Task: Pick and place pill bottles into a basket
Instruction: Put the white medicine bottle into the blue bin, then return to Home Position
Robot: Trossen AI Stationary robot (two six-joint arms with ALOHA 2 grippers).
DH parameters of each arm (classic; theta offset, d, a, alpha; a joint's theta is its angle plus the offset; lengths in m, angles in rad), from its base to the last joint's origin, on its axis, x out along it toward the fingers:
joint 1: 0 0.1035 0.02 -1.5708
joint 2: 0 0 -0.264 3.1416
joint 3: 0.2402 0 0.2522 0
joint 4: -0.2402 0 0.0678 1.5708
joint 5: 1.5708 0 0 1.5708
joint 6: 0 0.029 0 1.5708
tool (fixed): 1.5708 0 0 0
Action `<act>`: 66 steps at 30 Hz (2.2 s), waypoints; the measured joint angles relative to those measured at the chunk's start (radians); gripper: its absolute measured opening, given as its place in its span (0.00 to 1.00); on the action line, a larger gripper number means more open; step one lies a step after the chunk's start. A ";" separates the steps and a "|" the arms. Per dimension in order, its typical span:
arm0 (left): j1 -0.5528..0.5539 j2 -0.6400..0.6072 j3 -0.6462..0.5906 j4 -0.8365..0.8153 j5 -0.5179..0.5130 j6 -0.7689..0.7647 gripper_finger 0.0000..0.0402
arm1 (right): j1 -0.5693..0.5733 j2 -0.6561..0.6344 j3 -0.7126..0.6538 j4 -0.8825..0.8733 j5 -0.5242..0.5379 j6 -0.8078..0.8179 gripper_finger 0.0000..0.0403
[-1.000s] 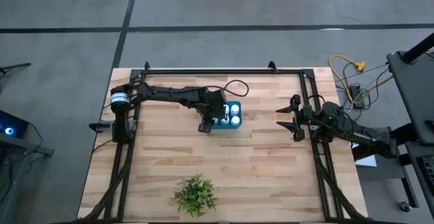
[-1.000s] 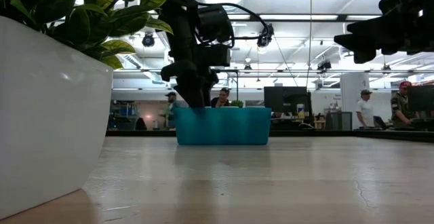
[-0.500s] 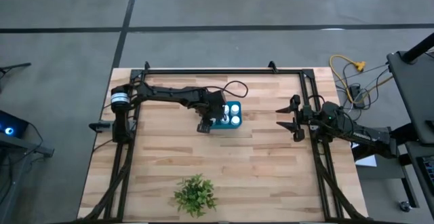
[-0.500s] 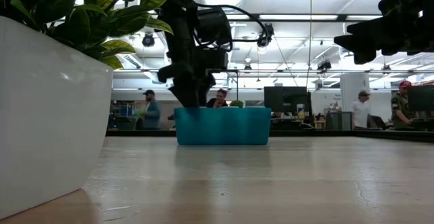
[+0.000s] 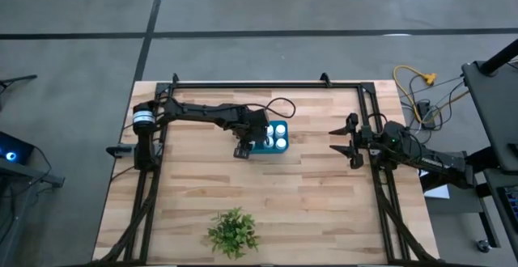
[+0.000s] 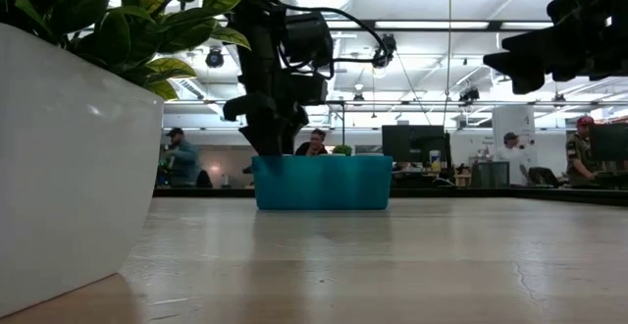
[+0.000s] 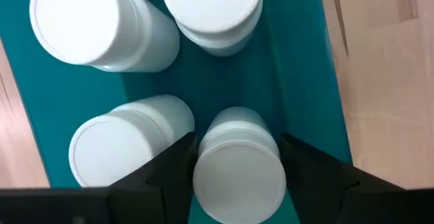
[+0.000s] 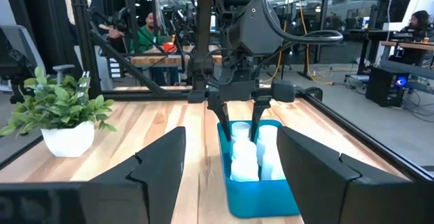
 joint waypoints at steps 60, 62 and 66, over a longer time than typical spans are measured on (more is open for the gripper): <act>-0.063 -0.676 -0.104 0.156 0.019 -0.128 0.64 | 0.083 -0.002 -0.022 0.232 0.132 0.046 0.56; -0.074 -0.731 -0.158 0.209 0.019 -0.130 0.64 | 0.099 -0.002 -0.022 0.245 0.149 0.046 0.56; -0.093 -0.839 -0.276 0.304 0.019 -0.153 0.64 | 0.138 -0.002 -0.022 0.258 0.157 0.045 0.56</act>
